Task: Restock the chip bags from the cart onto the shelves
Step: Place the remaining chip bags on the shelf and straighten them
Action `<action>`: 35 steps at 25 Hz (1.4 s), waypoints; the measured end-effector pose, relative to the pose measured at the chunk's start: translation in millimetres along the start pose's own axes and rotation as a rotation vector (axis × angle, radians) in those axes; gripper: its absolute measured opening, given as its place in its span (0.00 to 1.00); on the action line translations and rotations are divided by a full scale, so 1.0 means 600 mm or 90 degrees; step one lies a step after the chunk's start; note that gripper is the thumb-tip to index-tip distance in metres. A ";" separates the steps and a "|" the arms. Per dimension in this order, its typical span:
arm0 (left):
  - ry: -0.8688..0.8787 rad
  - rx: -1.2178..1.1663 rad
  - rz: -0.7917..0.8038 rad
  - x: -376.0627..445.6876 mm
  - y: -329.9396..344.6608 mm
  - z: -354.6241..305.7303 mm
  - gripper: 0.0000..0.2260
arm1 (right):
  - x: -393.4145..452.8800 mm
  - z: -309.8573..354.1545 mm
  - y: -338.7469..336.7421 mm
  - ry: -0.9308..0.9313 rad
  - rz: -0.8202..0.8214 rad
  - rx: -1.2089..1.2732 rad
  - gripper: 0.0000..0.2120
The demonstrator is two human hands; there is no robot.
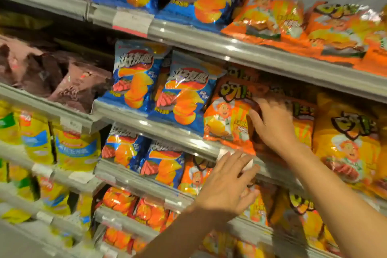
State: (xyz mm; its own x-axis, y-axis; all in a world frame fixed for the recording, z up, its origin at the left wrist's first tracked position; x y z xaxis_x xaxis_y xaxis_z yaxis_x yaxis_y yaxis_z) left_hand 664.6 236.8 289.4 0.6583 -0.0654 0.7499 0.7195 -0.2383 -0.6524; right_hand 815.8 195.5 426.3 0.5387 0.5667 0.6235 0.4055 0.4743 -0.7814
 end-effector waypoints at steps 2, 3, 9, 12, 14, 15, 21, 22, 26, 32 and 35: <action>-0.036 -0.019 -0.038 -0.068 0.019 0.002 0.18 | -0.071 0.019 -0.002 -0.114 -0.069 0.147 0.17; -0.063 -0.023 -0.025 -0.109 0.028 0.011 0.18 | -0.112 0.027 0.003 -0.156 -0.089 0.189 0.15; -0.247 -0.002 0.160 -0.249 0.051 0.097 0.26 | -0.296 0.029 0.084 -0.225 0.057 0.220 0.10; -0.234 -0.017 0.229 -0.251 0.078 0.089 0.29 | -0.336 -0.013 0.129 -0.157 0.189 0.089 0.17; -0.215 -0.021 0.235 -0.240 0.097 0.072 0.31 | -0.354 -0.044 0.146 -0.081 0.283 -0.029 0.26; -0.201 -0.026 0.230 -0.232 0.104 0.064 0.31 | -0.358 -0.055 0.150 -0.046 0.304 -0.064 0.29; -0.112 0.001 0.258 -0.156 0.166 0.014 0.32 | -0.380 -0.088 0.152 0.088 0.223 -0.138 0.32; -0.116 -0.005 0.290 -0.145 0.185 0.004 0.33 | -0.386 -0.096 0.148 0.132 0.207 -0.137 0.31; -0.115 -0.005 0.366 -0.124 0.233 -0.023 0.35 | -0.414 -0.162 0.133 0.277 0.254 -0.129 0.33; -0.160 0.074 0.424 -0.115 0.240 -0.058 0.36 | -0.412 -0.234 0.124 0.200 0.392 -0.046 0.36; -0.115 0.110 0.443 -0.078 0.253 -0.119 0.36 | -0.411 -0.261 0.111 0.188 0.380 0.070 0.36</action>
State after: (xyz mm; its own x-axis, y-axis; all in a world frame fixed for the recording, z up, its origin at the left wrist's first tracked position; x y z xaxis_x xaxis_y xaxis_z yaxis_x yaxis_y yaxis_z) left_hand 727.1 134.8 163.2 0.9905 0.0188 0.1365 0.1372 -0.0432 -0.9896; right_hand 825.6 -18.0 216.5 0.8326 0.5524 0.0395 -0.0943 0.2116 -0.9728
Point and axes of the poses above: each hand's wrist, its own x-axis towards the middle knuckle, its own y-axis out of the palm, z = x × y, the point moved 2 cm from there along x, towards the middle knuckle, and after that the axes turned 6 degrees about y, right-handed, at the moved point
